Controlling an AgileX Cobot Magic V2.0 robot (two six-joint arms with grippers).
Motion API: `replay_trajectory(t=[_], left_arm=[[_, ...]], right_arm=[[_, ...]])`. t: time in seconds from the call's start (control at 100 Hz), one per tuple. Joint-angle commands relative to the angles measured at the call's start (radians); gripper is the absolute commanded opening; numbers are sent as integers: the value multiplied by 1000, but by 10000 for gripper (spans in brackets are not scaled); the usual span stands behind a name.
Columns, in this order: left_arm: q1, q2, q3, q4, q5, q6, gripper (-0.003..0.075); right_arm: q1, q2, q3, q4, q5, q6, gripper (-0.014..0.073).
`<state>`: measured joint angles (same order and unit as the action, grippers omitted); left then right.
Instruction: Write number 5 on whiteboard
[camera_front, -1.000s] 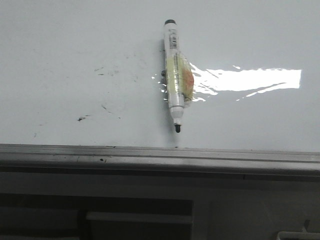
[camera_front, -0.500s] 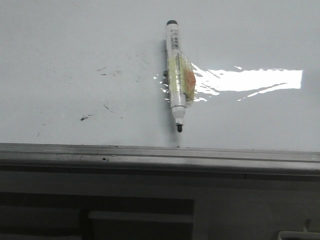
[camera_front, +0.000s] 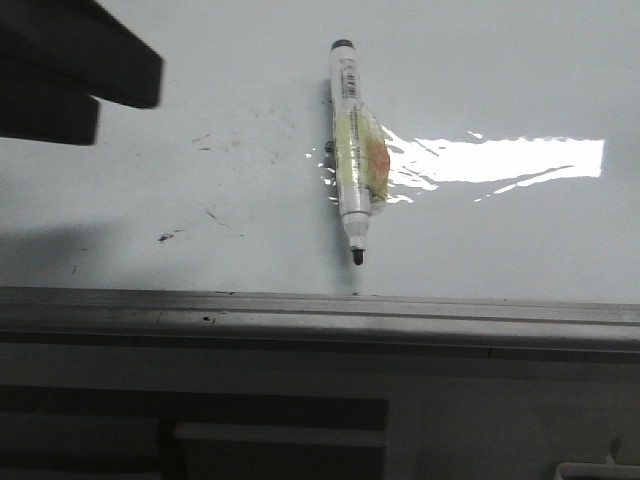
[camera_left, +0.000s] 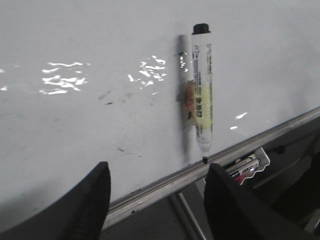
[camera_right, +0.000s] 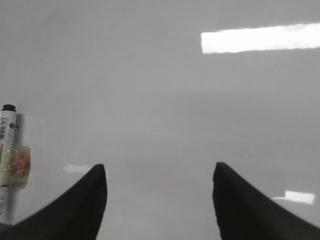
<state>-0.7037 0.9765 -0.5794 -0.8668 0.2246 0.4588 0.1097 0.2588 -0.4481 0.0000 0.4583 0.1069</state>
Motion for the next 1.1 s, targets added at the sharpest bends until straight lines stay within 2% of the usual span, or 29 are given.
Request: replay_trajectory(t=[0.0,0.1,0.2,0.49,0.56,0.74,0.87,0.93,0.99,1.04,1.06,1.09], left_arm=[[-101,56,-39,-63,-180,6,388],[-200,141,-61,-80,-275,6,388],[-249,225,-117,-80,-306,6,388],[-255,430,-261,-80,-313,6,376],[-255,458,-271,-88,-313,6,309],[-255,481,-275,-90,-313,6,-15],[-253,481,-275,-88,-302,6,-20],[-253,466,-277,-61,-273,6,-20],[-253,444,-287,40,-206,30,-20],[-263,419,-304,188,-93,94,-20],[-268,412,-312,226,-62,111,-20],[-275,398,-324,313,2,141,-20]], right_arm=[[-6,19,-33,-8,-71,-9,416],[-6,19,-33,-8,-71,-9,416],[-6,19,-33,-8,-71,-9,416],[-6,19,-33,-8,-71,-9,416],[-6,19,-33,-8,-69,-9,416],[-6,19,-33,-8,-66,-9,416],[-6,19,-33,0,-66,-9,416],[-4,19,-36,49,-58,-11,416],[3,26,-52,133,-30,-74,416],[18,44,-73,253,25,-243,416],[23,50,-78,286,32,-266,416],[34,68,-89,371,67,-386,416]])
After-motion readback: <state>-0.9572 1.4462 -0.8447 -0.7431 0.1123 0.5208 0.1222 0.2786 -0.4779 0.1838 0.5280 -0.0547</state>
